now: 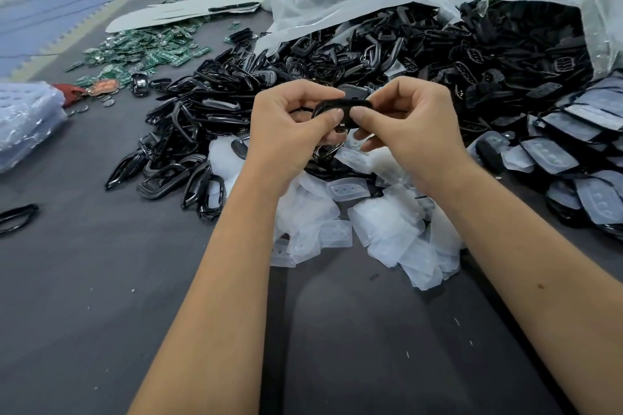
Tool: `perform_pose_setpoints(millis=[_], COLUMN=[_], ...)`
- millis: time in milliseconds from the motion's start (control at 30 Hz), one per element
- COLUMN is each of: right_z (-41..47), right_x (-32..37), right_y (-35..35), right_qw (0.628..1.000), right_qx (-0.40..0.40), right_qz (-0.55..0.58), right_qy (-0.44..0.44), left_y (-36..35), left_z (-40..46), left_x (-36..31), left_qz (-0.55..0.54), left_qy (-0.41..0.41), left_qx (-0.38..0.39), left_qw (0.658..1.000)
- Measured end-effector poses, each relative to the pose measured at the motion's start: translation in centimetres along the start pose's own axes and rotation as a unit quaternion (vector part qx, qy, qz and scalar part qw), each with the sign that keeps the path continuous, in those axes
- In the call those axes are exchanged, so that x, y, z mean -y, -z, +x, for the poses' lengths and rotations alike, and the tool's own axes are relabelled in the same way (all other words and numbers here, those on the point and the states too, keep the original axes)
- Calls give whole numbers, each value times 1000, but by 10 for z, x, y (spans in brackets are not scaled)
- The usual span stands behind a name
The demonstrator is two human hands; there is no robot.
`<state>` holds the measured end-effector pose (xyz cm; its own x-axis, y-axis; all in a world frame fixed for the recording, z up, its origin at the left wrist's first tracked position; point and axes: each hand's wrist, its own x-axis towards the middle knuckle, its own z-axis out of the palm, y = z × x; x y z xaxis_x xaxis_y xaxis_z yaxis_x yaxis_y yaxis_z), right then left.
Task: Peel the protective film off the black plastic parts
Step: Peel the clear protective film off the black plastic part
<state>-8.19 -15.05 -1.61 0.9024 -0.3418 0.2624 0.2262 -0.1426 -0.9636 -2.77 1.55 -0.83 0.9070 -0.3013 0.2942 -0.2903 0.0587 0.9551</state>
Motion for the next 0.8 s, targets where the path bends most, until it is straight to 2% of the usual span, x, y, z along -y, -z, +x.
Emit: perform_pose_setpoints(millis=[67, 167, 300, 333, 367, 433, 500, 567, 700, 800], right_z=[-1, -4, -4, -5, -5, -11, -17, -20, -14, -10], right_x=[2, 5, 14, 18, 22, 30, 31, 29, 27, 24], right_y=[-2, -5, -6, -6, -6, -11, -19, -25, -18, -11], right_qw=[1000, 990, 953, 945, 940, 919, 884, 866, 872, 875], right_qx=[3, -18, -41, -7, 66, 263, 371, 396, 402, 396], right_qz=[-23, -127, -269, -292, -297, -276, -276, -296, -281, -278], right_qy=[10, 63, 132, 150, 152, 100, 68, 72, 0, -3], left_y=[3, 6, 9, 10, 11, 13, 13, 9, -16, -29], left_z=[0, 0, 1, 2, 3, 4, 4, 5, 4, -2], left_x=[1, 0, 1, 1, 2, 3, 4, 5, 7, 15], left_qz=[3, 7, 16, 23, 27, 17, -4, -31, -101, -71], left_qy=[8, 4, -3, -6, -8, -7, -4, -9, -20, -25], left_qx=[6, 9, -23, -43, -64, -101, -131, -165, -232, -231], left_qw=[1000, 1000, 1000, 999, 998, 995, 991, 986, 967, 970])
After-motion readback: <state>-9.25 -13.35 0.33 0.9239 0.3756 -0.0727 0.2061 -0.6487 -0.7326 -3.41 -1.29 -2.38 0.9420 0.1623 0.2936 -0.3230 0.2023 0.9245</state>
